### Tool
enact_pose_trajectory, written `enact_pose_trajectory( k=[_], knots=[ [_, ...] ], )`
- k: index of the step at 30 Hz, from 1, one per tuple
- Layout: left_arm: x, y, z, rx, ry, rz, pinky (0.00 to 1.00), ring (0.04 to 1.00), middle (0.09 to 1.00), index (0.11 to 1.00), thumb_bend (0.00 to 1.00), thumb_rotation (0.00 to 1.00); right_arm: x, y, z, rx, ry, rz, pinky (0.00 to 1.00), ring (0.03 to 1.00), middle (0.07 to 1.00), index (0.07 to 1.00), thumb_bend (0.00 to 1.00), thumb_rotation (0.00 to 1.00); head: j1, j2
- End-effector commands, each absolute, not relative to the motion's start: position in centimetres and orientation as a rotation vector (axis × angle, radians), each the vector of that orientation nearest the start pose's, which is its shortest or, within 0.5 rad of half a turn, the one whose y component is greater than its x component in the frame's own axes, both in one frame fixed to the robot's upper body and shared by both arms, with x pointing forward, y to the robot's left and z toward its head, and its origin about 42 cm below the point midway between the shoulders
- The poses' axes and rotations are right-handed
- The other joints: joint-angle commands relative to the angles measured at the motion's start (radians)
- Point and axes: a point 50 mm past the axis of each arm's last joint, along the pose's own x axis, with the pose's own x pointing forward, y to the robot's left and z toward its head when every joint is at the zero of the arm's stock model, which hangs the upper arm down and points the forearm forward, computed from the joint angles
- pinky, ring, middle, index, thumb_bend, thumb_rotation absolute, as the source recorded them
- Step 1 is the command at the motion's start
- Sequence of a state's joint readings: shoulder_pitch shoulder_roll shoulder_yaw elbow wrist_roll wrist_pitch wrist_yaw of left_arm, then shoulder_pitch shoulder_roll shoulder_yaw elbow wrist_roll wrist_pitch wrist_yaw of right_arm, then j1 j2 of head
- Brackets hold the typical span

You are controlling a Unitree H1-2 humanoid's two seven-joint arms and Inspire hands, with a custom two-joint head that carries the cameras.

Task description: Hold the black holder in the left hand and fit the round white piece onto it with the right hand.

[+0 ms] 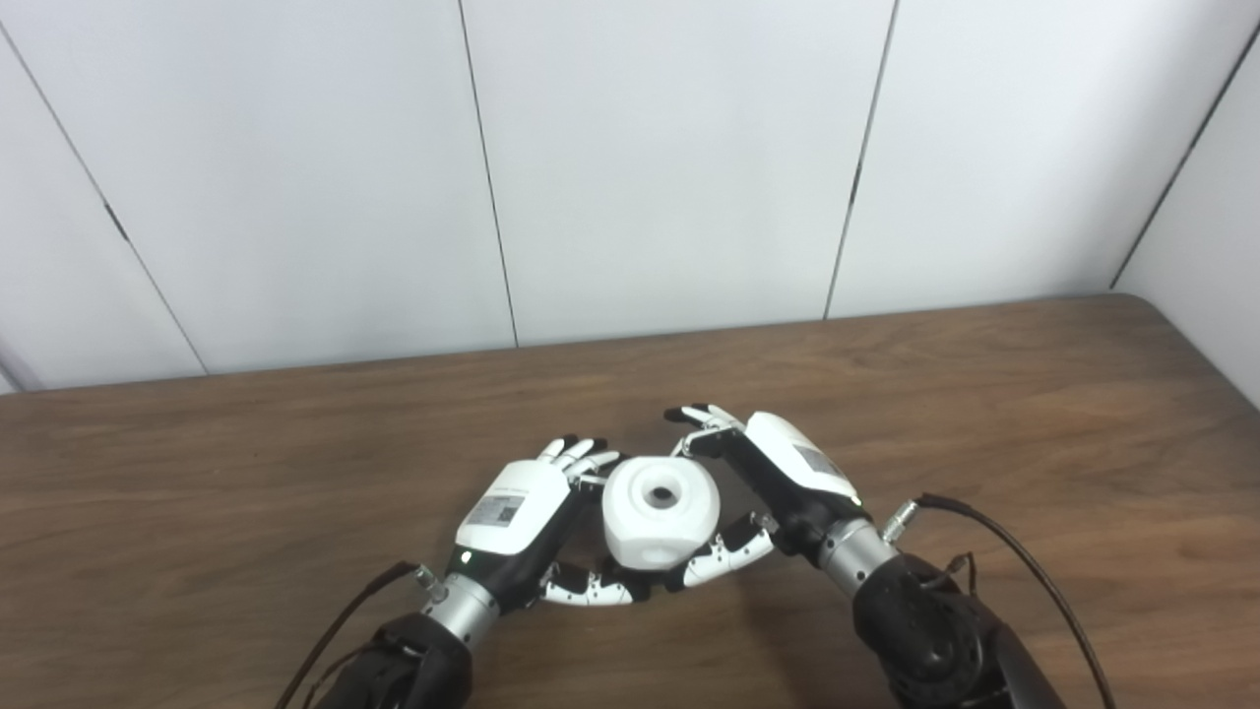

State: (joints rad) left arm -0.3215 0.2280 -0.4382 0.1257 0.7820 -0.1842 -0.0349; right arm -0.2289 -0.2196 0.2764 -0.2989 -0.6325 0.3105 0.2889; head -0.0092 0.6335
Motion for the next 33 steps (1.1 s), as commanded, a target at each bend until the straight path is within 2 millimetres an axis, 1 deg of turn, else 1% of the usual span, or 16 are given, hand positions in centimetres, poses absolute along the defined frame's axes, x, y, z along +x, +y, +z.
enact_pose_trajectory(
  k=[1,14,26,27,28,30,33],
  knots=[
    [35.32,12.83,15.36,1.043,-0.538,-0.538,1.0,0.952,0.878,0.481,0.52,0.05,32.64,-17.73,21.79,-0.847,-0.21,0.315,0.83,0.976,0.933,0.488,0.51,0.14,0.0,0.001],
    [35.31,12.84,15.25,1.043,-0.536,-0.542,1.0,0.957,0.882,0.481,0.52,0.05,32.62,-17.82,21.92,-0.852,-0.211,0.326,0.86,0.983,0.944,0.494,0.52,0.15,0.0,0.001],
    [35.32,12.84,15.23,1.044,-0.539,-0.541,1.0,0.95,0.88,0.481,0.52,0.05,32.65,-17.78,22.04,-0.852,-0.216,0.328,0.85,0.97,0.938,0.495,0.52,0.15,0.001,0.001],
    [35.32,12.83,15.23,1.043,-0.537,-0.541,1.0,0.95,0.881,0.481,0.52,0.05,32.66,-17.77,22.06,-0.852,-0.215,0.328,0.84,0.966,0.936,0.591,0.69,0.19,0.001,0.001],
    [35.31,12.83,15.25,1.045,-0.533,-0.541,1.0,0.952,0.882,0.481,0.52,0.05,32.66,-17.76,22.07,-0.853,-0.214,0.328,0.84,0.964,0.936,0.625,0.75,0.21,0.001,0.001],
    [35.3,12.82,15.24,1.043,-0.532,-0.54,1.0,0.953,0.882,0.481,0.52,0.05,32.67,-17.75,22.1,-0.855,-0.211,0.329,0.84,0.963,0.937,0.658,0.8,0.23,0.001,0.001],
    [35.33,12.84,15.22,1.045,-0.533,-0.543,1.0,0.956,0.883,0.481,0.52,0.05,32.65,-17.73,22.2,-0.86,-0.203,0.331,0.85,0.966,0.941,0.686,0.82,0.25,0.001,0.001]
  ],
)
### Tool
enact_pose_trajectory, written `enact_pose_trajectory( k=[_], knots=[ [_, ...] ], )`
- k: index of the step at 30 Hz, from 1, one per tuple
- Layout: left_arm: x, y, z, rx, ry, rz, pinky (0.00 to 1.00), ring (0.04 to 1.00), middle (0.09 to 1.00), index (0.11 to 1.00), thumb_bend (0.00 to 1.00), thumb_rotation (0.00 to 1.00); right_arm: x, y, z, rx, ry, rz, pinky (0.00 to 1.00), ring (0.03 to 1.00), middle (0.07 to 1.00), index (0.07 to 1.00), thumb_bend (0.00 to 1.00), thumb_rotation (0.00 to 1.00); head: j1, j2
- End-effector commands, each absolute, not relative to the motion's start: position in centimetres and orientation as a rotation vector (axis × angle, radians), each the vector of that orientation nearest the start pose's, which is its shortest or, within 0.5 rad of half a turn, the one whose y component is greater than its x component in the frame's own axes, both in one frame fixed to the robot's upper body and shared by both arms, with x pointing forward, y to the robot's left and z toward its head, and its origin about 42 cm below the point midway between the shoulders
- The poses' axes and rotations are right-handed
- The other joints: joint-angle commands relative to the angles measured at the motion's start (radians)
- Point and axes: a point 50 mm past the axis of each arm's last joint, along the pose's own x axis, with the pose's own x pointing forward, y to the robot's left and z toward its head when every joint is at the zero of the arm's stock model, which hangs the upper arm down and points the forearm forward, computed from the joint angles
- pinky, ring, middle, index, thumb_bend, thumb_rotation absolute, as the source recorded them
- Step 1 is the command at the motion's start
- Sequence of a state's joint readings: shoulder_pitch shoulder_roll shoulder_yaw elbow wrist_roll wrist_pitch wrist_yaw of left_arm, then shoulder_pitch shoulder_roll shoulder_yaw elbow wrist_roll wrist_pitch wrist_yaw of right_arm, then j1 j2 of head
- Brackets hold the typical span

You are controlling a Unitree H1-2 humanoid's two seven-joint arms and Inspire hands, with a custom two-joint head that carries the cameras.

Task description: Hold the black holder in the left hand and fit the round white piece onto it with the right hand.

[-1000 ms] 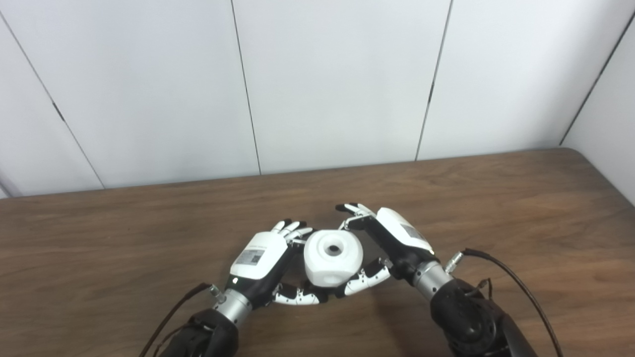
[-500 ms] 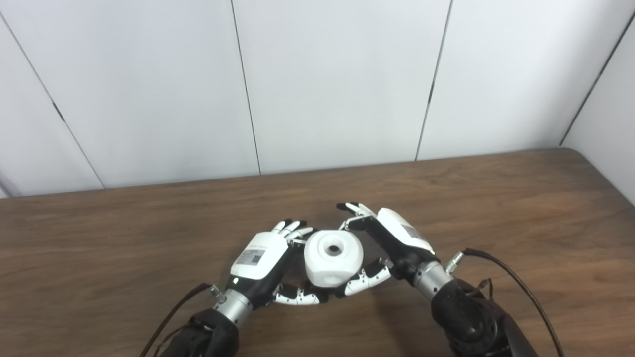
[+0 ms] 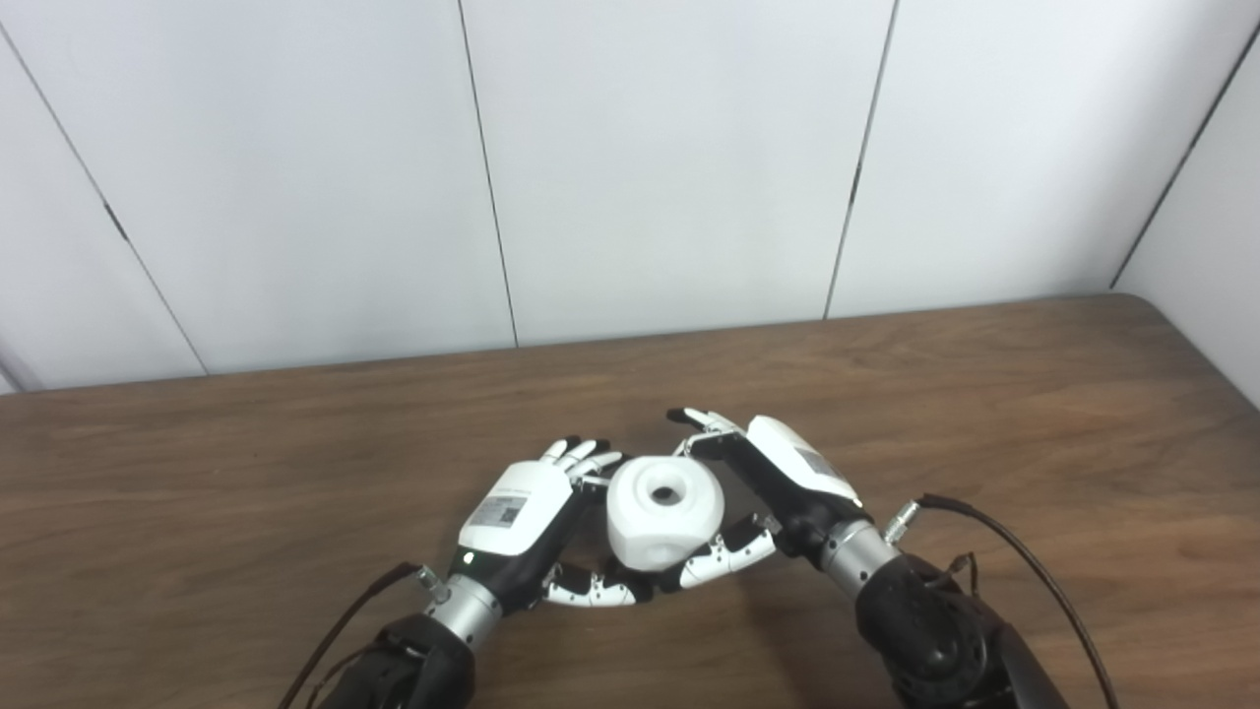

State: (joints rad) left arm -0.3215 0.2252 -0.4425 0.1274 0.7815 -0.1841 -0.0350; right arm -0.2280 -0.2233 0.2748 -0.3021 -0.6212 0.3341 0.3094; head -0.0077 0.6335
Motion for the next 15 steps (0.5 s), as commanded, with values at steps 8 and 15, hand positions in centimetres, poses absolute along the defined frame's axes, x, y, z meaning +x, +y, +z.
enact_pose_trajectory(
  k=[8,15],
  knots=[
    [35.31,12.78,15.17,1.041,-0.534,-0.542,1.0,0.954,0.882,0.481,0.52,0.05,32.56,-17.7,22.23,-0.881,-0.192,0.334,0.86,0.97,0.941,0.765,0.85,0.27,-0.004,0.0],
    [35.31,12.73,15.26,1.042,-0.531,-0.543,1.0,0.957,0.885,0.482,0.52,0.05,32.55,-17.76,22.24,-0.887,-0.187,0.34,0.89,0.983,0.954,0.796,0.88,0.3,-0.005,0.0]
  ],
)
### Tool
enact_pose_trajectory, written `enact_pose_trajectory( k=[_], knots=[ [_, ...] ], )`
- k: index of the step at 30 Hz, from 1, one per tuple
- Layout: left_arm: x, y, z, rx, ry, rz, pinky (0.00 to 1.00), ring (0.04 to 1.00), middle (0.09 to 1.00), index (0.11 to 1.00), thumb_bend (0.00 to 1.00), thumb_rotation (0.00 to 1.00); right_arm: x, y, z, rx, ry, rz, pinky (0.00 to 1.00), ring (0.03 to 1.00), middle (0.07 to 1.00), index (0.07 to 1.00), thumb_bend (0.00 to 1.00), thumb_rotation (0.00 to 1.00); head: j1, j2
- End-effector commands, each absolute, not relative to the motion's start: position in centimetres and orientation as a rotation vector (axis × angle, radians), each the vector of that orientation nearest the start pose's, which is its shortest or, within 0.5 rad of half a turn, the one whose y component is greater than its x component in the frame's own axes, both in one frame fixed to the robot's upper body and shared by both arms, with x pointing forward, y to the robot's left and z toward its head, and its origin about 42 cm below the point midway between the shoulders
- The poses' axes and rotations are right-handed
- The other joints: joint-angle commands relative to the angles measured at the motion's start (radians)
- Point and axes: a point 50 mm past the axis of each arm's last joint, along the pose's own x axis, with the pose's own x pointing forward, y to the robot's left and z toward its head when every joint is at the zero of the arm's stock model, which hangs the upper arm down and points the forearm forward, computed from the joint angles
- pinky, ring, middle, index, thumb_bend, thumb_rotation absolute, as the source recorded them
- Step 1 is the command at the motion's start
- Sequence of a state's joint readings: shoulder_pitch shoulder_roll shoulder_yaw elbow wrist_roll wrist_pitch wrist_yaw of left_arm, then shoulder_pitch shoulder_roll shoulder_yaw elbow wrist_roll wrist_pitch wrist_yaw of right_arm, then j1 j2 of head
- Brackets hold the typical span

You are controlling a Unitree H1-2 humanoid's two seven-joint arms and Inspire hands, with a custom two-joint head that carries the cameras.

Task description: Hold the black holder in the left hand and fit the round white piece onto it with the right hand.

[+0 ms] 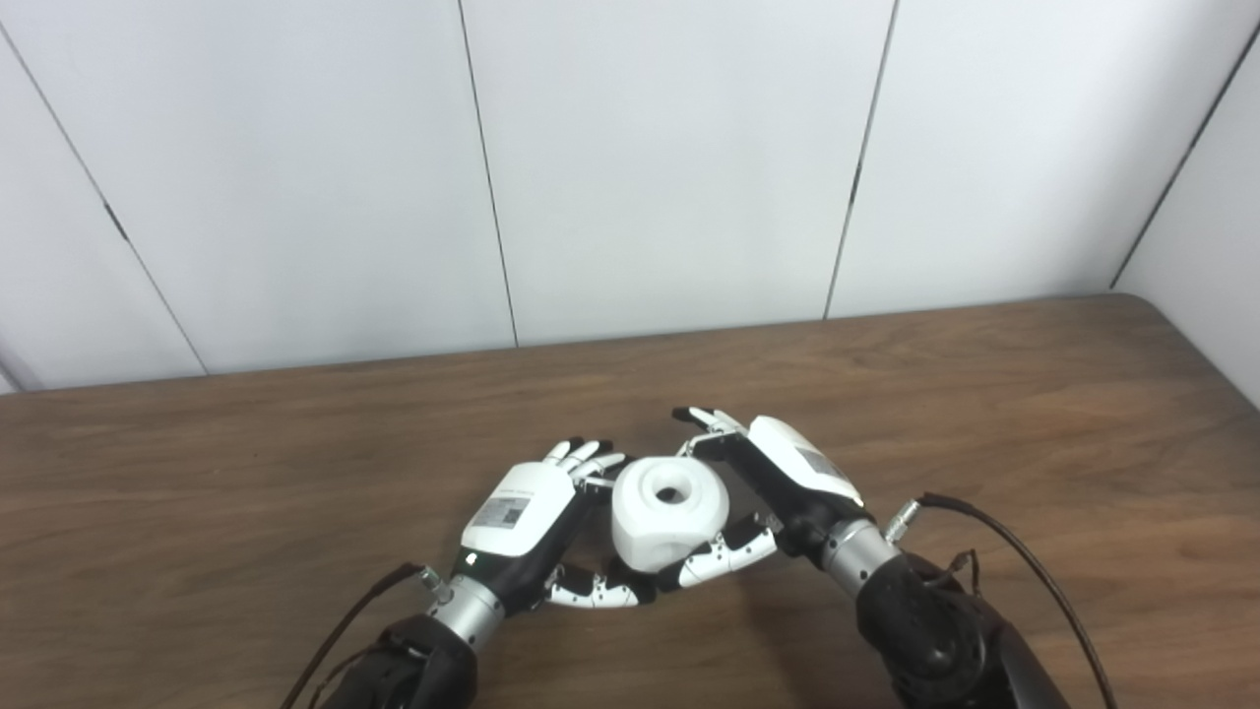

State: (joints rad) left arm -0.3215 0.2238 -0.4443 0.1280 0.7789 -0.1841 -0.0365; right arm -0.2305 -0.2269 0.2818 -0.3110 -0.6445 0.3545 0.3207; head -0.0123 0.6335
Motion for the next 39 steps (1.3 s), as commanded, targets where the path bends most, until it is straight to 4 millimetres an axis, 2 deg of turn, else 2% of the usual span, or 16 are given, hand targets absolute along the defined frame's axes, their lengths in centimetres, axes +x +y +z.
enact_pose_trajectory(
  k=[1,11,21,39],
  knots=[
    [35.32,12.72,15.25,1.042,-0.533,-0.543,1.0,0.956,0.885,0.481,0.52,0.05,32.56,-17.77,22.24,-0.888,-0.186,0.339,0.89,0.983,0.955,0.798,0.88,0.3,0.0,0.0],
    [35.32,12.65,15.16,1.042,-0.535,-0.539,1.0,0.953,0.879,0.481,0.52,0.05,32.56,-17.89,22.35,-0.898,-0.188,0.342,0.89,0.987,0.964,0.843,0.92,0.32,-0.001,-0.001],
    [35.34,12.69,15.03,1.042,-0.532,-0.539,1.0,0.954,0.883,0.481,0.52,0.05,32.61,-17.91,22.33,-0.902,-0.169,0.364,0.92,1.0,1.0,0.995,1.0,0.4,-0.001,-0.003],
    [35.38,12.7,14.97,1.041,-0.534,-0.54,1.0,0.953,0.88,0.481,0.52,0.05,32.6,-17.85,22.25,-0.917,-0.127,0.374,0.88,1.0,1.0,1.0,1.0,0.42,-0.002,-0.006]
  ],
)
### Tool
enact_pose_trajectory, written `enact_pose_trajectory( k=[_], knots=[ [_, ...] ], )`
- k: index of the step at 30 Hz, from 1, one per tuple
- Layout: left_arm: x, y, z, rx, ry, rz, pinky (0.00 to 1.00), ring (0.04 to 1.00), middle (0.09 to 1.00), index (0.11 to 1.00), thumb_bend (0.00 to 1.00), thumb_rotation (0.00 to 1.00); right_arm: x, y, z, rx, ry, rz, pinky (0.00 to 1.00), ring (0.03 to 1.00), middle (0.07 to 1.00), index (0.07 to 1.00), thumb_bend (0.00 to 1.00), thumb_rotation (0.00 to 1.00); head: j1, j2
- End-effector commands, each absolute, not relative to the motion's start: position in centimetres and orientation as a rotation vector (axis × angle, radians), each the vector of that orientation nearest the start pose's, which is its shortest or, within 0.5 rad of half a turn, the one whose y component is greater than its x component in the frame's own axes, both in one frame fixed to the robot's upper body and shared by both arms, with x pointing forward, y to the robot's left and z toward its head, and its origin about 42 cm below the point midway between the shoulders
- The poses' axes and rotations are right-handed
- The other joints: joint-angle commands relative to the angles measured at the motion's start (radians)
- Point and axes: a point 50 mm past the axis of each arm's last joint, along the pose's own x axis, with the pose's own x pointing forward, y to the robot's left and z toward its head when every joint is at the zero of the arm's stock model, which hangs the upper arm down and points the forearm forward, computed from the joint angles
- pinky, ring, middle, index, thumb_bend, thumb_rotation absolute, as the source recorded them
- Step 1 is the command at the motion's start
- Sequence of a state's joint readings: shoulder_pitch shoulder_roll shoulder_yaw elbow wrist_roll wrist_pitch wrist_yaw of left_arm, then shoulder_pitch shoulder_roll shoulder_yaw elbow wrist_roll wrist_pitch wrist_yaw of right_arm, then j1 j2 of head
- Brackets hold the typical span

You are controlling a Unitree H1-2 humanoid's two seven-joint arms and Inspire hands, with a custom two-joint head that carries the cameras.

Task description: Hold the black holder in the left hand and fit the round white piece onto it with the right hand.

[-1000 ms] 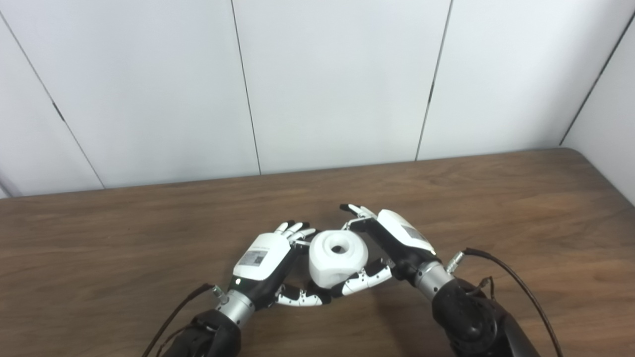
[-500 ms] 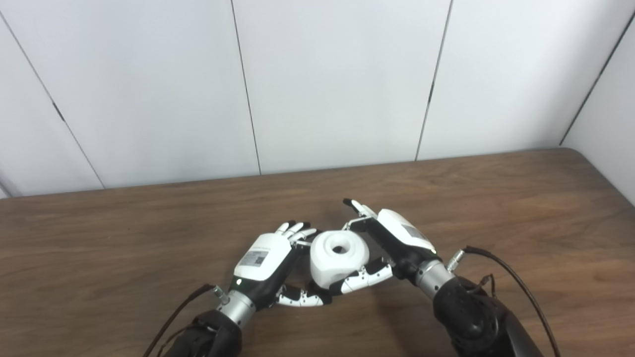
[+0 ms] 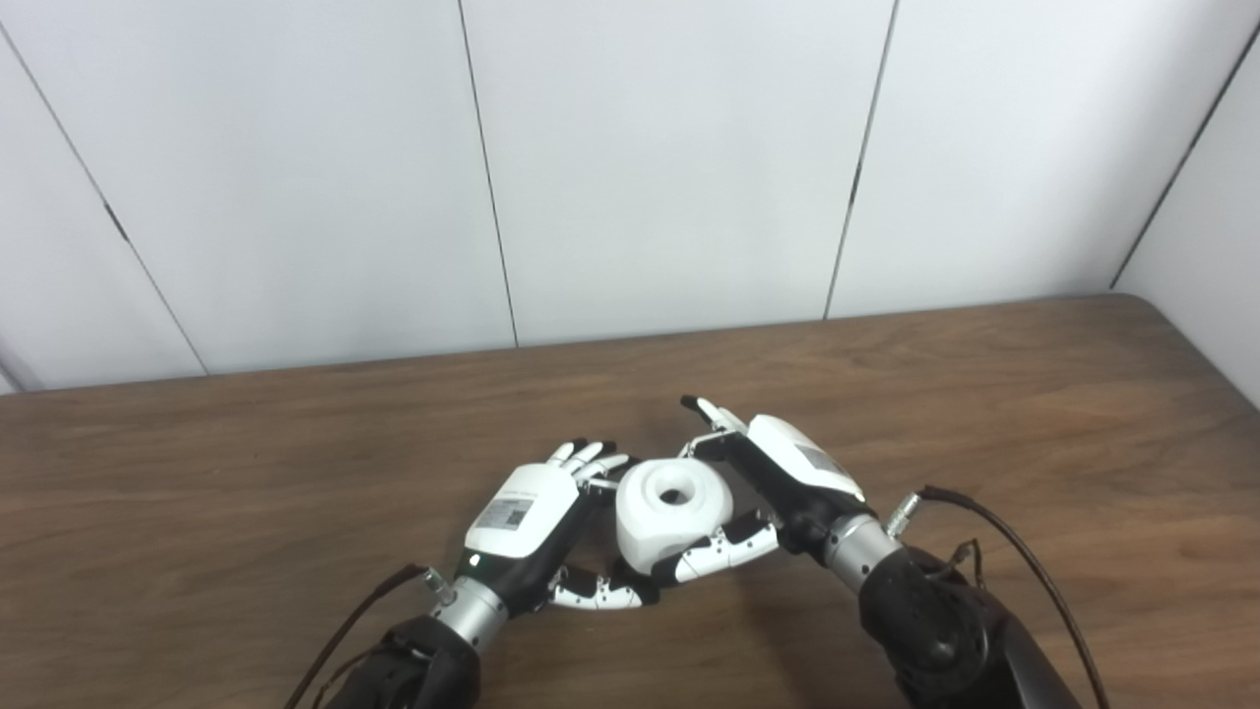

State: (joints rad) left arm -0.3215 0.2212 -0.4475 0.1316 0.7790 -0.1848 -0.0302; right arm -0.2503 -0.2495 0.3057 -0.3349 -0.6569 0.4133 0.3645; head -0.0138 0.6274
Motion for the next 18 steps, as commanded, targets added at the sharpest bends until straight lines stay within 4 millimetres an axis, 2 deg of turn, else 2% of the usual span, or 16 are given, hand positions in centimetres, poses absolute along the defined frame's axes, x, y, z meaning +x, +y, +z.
enact_pose_trajectory(
  k=[1,18],
  knots=[
    [35.38,12.7,14.97,1.042,-0.533,-0.54,1.0,0.953,0.88,0.481,0.52,0.05,32.6,-17.85,22.26,-0.916,-0.123,0.375,0.88,1.0,1.0,1.0,1.0,0.42,-0.001,0.0],
    [35.39,12.64,14.78,1.037,-0.531,-0.538,1.0,0.962,0.883,0.481,0.52,0.05,32.6,-17.89,22.18,-0.918,-0.076,0.397,0.91,1.0,1.0,1.0,1.0,0.46,-0.002,-0.005]
  ],
)
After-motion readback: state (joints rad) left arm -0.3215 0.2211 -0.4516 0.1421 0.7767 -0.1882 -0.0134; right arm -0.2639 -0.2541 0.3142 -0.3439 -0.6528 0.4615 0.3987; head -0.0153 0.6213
